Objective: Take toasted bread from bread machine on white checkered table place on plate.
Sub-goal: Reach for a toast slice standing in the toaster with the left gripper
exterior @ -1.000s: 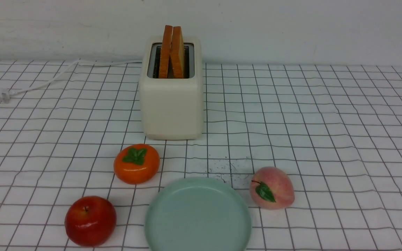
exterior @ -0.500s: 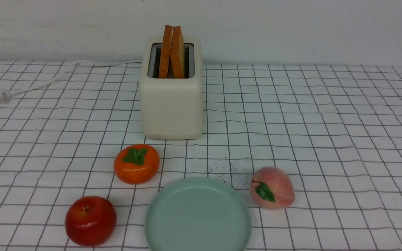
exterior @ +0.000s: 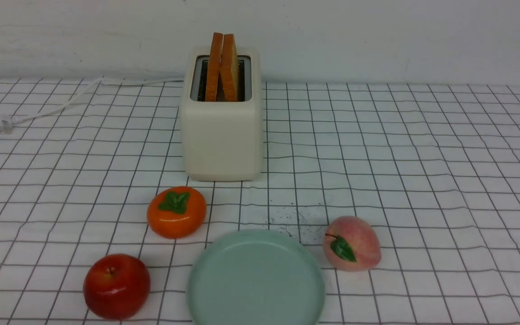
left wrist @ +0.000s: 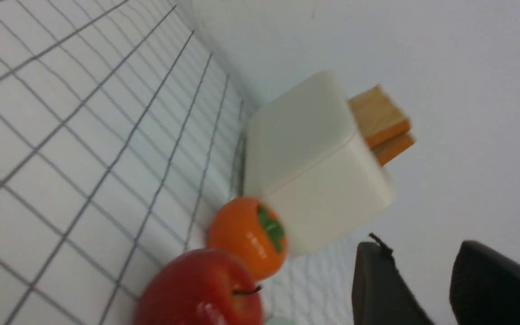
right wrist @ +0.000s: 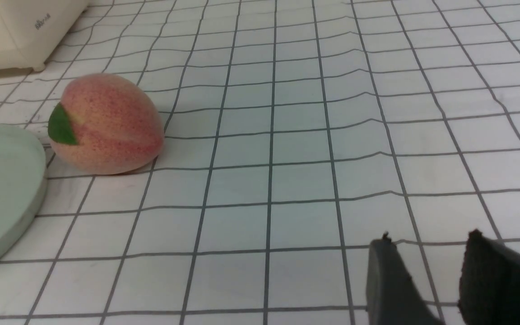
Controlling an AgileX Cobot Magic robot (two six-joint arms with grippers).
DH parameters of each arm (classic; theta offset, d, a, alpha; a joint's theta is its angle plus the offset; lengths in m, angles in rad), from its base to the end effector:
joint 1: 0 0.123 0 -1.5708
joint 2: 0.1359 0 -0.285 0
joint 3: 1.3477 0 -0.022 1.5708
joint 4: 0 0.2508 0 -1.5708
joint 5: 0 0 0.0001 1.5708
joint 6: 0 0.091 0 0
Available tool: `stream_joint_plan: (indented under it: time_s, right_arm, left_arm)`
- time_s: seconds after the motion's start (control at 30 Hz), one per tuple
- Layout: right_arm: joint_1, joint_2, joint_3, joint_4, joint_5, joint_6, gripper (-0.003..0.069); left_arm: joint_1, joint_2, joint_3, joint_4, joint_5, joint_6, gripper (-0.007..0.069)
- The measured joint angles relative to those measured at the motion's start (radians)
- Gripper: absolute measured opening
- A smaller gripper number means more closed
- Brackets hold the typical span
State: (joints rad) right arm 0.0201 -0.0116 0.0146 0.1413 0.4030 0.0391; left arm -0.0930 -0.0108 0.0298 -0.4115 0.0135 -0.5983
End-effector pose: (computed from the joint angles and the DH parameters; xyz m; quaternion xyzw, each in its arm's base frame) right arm 0.0515 0.0061 0.1731 0.0441 0.8080 0.0777 0.5824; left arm 0.0565 -0.0058 0.2026 -0.3023 0.6170 -0.3822 0.6179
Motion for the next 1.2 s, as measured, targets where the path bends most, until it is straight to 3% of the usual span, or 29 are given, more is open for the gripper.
stream_joint_plan:
  time_s: [0.17,0.4,0.47,0.57,0.8,0.87,1.07,1.2]
  right_arm:
    - [0.000,0.000,0.000,0.000,0.000,0.000,0.0240]
    - [0.000,0.000,0.000,0.000,0.000,0.000,0.0240]
    - [0.000,0.000,0.000,0.000,0.000,0.000,0.0240]
    - [0.000,0.000,0.000,0.000,0.000,0.000,0.0240]
    - [0.000,0.000,0.000,0.001,0.000,0.000,0.0240]
    - [0.000,0.000,0.000,0.001,0.000,0.000,0.0240]
    - [0.000,0.000,0.000,0.001,0.000,0.000,0.0240]
    - [0.000,0.000,0.000,0.001,0.000,0.000,0.0240]
  left_arm:
    - [0.000,0.000,-0.015,-0.018,-0.028,0.013,0.0232]
    - [0.000,0.242,-0.324,0.064,0.347,0.158,0.0016]
    - [0.000,0.316,-0.378,0.079,0.408,0.188,-0.0013]
    - [0.000,0.557,-0.539,0.108,0.544,0.310,-0.0013]
    - [-0.008,0.946,-0.789,0.054,0.599,0.482,-0.0013]
    - [-0.023,0.997,-0.828,0.046,0.598,0.505,-0.0013]
    - [-0.196,1.230,-1.065,0.077,0.572,0.545,-0.0013]
    - [-0.239,1.291,-1.146,0.113,0.538,0.547,-0.0013]
